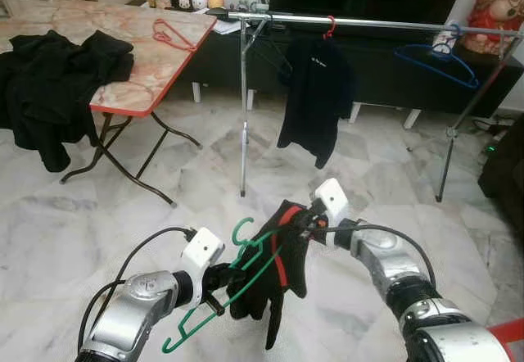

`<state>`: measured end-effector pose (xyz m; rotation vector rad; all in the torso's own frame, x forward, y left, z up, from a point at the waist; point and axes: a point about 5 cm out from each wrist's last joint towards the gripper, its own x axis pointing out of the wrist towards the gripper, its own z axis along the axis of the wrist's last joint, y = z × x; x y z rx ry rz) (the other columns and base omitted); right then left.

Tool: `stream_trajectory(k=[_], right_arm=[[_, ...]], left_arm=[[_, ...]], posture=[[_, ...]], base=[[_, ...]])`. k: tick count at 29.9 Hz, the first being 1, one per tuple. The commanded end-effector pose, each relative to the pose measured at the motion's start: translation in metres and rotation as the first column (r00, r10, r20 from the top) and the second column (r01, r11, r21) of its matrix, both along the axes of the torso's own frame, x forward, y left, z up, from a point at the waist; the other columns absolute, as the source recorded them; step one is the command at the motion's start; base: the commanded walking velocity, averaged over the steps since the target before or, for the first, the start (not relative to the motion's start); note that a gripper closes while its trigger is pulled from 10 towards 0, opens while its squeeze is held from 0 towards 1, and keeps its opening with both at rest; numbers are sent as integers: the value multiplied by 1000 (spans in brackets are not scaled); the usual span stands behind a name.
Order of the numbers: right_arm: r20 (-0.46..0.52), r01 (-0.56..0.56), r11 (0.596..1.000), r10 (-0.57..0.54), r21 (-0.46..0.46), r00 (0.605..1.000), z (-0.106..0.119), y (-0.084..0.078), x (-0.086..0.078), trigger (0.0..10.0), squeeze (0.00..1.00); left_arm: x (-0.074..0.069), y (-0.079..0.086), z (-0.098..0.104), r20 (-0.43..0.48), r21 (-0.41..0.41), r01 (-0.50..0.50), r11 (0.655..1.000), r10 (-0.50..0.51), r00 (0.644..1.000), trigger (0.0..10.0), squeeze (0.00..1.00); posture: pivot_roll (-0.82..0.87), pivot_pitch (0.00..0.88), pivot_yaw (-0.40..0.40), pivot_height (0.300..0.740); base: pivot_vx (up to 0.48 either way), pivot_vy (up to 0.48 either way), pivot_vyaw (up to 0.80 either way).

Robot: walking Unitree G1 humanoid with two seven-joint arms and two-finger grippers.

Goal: Hang hanger

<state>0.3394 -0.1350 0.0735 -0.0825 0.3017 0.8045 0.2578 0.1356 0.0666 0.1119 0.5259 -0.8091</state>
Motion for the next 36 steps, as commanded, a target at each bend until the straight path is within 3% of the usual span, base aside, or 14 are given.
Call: stream_trajectory(k=[1,5,9,14,19,36], right_arm=[[53,50,998,-47,-46,997,12,-6,10,10000,0],[72,112,986,-103,-124,992,11,-13,14,10000,0],[99,75,981,-58,-180,993,11,-10,13,10000,0],[104,39,987,-23,-159,994,14,-4,14,10000,0],[97,-7,995,16,-97,995,18,6,14,10000,0],[97,-12,996,21,-87,995,18,7,13,10000,0]], left_arm=[[0,5,-1,2,22,-14,1000,14,1000,10000,0],[-6,6,-2,-19,30,22,999,-22,1000,10000,0],[-12,4,-2,-43,21,75,997,-74,996,10000,0],[-14,3,-3,-46,23,97,995,-95,994,10000,0],[-6,5,-4,-17,50,37,998,-36,999,10000,0],[-1,7,-6,-10,72,-1,997,2,1000,10000,0]], posture=[[66,0,-102,740],[66,0,-102,740],[66,0,-102,740],[67,0,-102,740],[67,0,-102,740],[64,0,-102,740]], base=[[0,0,0],[0,0,0],[0,0,0],[0,0,0],[0,0,0],[0,0,0]])
